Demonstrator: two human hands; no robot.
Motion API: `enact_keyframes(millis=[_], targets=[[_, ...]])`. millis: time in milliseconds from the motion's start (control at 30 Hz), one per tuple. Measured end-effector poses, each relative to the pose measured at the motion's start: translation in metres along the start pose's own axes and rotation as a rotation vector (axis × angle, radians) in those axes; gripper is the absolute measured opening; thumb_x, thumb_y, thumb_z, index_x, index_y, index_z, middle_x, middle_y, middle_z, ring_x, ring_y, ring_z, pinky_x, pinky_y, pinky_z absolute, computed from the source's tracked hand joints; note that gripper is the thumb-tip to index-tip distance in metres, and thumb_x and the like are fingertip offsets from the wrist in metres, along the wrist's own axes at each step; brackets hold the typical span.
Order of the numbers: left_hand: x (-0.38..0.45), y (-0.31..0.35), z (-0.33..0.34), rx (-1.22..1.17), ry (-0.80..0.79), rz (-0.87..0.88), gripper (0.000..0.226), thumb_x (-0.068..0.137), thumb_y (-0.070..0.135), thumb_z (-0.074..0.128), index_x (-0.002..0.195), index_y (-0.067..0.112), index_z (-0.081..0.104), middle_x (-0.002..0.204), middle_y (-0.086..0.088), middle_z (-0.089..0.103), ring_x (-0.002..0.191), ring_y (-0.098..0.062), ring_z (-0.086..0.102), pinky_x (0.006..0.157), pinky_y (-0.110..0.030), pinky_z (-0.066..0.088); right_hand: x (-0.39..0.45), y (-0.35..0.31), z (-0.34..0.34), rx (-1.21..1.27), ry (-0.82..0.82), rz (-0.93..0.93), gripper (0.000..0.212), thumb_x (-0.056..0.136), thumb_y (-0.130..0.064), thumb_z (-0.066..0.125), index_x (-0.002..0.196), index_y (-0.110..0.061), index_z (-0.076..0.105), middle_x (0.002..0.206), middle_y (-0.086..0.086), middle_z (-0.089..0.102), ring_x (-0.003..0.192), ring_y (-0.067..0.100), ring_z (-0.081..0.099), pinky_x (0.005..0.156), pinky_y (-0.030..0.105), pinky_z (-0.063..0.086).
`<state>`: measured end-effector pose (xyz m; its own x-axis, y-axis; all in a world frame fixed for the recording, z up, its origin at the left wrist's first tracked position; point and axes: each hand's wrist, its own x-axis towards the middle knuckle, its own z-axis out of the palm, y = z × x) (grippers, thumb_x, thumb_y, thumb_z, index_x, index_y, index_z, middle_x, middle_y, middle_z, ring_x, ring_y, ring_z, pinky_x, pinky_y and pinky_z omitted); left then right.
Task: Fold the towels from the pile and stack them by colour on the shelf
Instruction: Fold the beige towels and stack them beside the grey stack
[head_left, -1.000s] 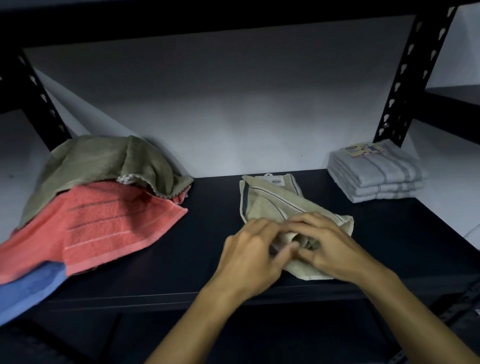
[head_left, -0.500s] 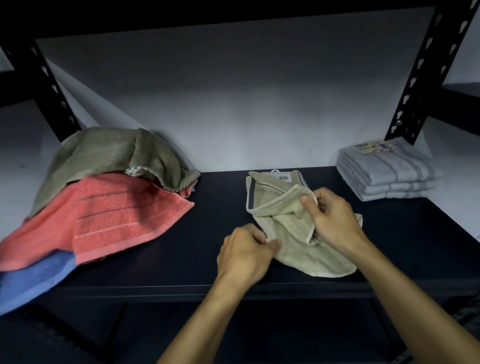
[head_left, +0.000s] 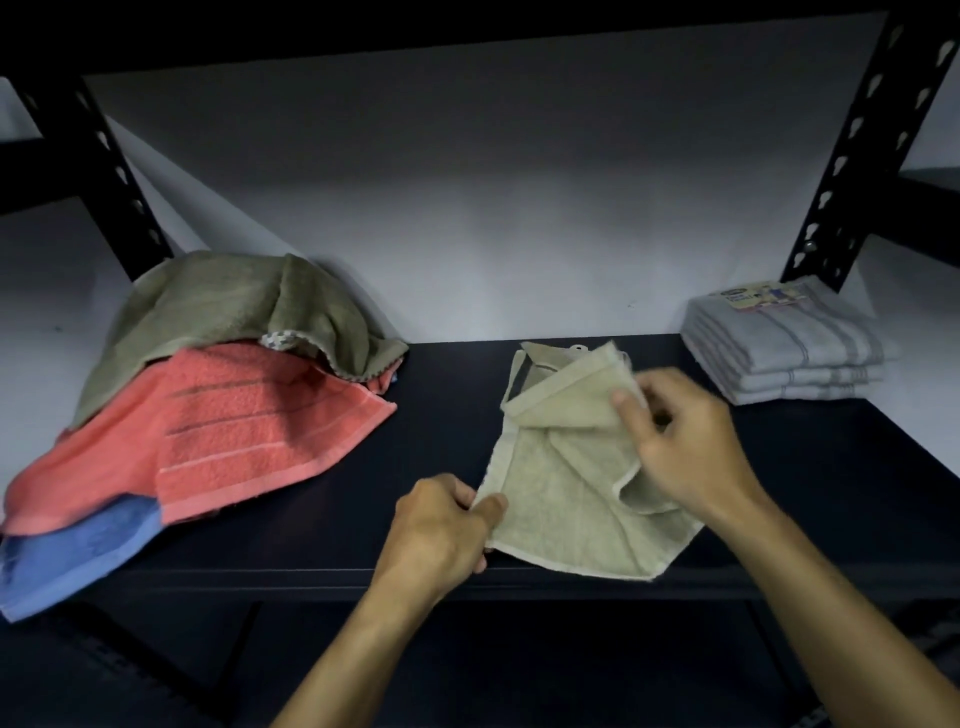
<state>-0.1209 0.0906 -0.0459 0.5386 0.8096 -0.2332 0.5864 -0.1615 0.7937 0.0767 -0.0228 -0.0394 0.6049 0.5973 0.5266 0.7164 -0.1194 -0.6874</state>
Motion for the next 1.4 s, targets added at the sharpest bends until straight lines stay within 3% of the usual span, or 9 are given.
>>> enact_keyframes(millis=[133,233,367,500,767,933,1100,1233,1400], targets=[[0.000,-0.005,-0.010,-0.020,-0.029,0.013,0.021,0.093,0.038,0.066,0.086,0.018,0.066,0.064,0.004,0.070,0.047,-0.003,0.058,0.055,-0.021,0.044,-0.028,-0.006,0.006,-0.346,-0.255,-0.340,0.003,0.088,-0.024,0.064,0.089,-0.024,0.067,0.092,-0.016,0.055,0.090,0.004,0.053,0.063,0.014,0.036],[0.001,-0.010,-0.018,-0.067,-0.091,-0.008,0.019,0.092,0.033,0.067,0.087,0.015,0.068,0.068,0.002,0.073,0.049,-0.005,0.058,0.057,-0.021,0.044,-0.038,-0.009,0.008,-0.516,-0.369,-0.518,0.013,0.083,-0.027,0.061,0.092,-0.025,0.069,0.090,-0.013,0.057,0.090,0.011,0.056,0.075,0.029,0.052],[0.001,-0.011,-0.024,-0.129,-0.177,-0.041,0.017,0.093,0.027,0.068,0.090,0.010,0.069,0.072,-0.002,0.074,0.050,-0.008,0.056,0.046,-0.016,0.037,-0.042,-0.017,0.018,-0.644,-0.455,-0.570,0.050,0.078,-0.035,0.061,0.127,-0.028,0.055,0.108,-0.009,0.052,0.106,0.011,0.049,0.114,0.048,0.029],[0.007,-0.008,-0.027,-0.112,-0.249,-0.058,0.021,0.092,0.030,0.069,0.089,0.009,0.068,0.075,-0.004,0.075,0.048,-0.009,0.056,0.043,-0.019,0.033,-0.039,-0.023,0.035,-0.576,-0.537,-0.629,0.035,0.086,-0.029,0.059,0.120,-0.031,0.062,0.103,-0.011,0.061,0.093,0.011,0.060,0.081,0.030,0.054],[0.009,-0.006,-0.027,-0.035,-0.323,-0.003,0.021,0.091,0.028,0.070,0.080,0.010,0.065,0.073,-0.003,0.075,0.048,-0.008,0.059,0.064,-0.019,0.045,0.000,-0.020,0.014,-0.028,0.050,-0.040,0.019,0.099,-0.022,0.052,0.096,-0.013,0.069,0.081,-0.008,0.064,0.069,0.009,0.056,0.063,0.029,0.044],[0.008,-0.009,-0.026,-0.061,-0.324,-0.004,0.023,0.092,0.030,0.069,0.081,0.010,0.066,0.074,-0.001,0.075,0.049,-0.008,0.059,0.078,-0.021,0.046,-0.001,-0.023,-0.001,-0.179,0.377,-0.180,0.024,0.093,0.001,0.050,0.104,-0.007,0.070,0.090,-0.003,0.063,0.079,0.008,0.054,0.068,0.020,0.041],[0.008,-0.007,-0.031,-0.052,-0.345,-0.023,0.025,0.092,0.034,0.069,0.082,0.011,0.067,0.076,-0.002,0.075,0.052,-0.008,0.058,0.046,-0.012,0.037,-0.037,-0.035,0.022,-0.384,-0.023,-0.475,0.032,0.086,-0.012,0.044,0.102,-0.016,0.072,0.083,-0.007,0.065,0.076,0.008,0.052,0.059,0.020,0.047],[0.009,-0.010,-0.036,-0.056,-0.361,-0.041,0.023,0.091,0.032,0.070,0.084,0.011,0.067,0.079,-0.005,0.076,0.053,-0.009,0.059,0.045,-0.017,0.034,-0.059,-0.032,0.038,-0.545,-0.256,-0.436,0.035,0.069,-0.010,0.078,0.102,-0.020,0.072,0.081,-0.010,0.064,0.071,0.012,0.060,0.044,0.021,0.039],[0.012,-0.011,-0.042,-0.035,-0.421,-0.035,0.021,0.089,0.026,0.072,0.092,0.006,0.070,0.082,-0.007,0.076,0.055,-0.009,0.062,0.044,-0.017,0.032,-0.064,-0.033,0.039,-0.628,-0.387,-0.517,0.036,0.068,-0.029,0.077,0.103,-0.029,0.070,0.085,-0.011,0.058,0.069,0.009,0.058,0.047,0.018,0.033]])
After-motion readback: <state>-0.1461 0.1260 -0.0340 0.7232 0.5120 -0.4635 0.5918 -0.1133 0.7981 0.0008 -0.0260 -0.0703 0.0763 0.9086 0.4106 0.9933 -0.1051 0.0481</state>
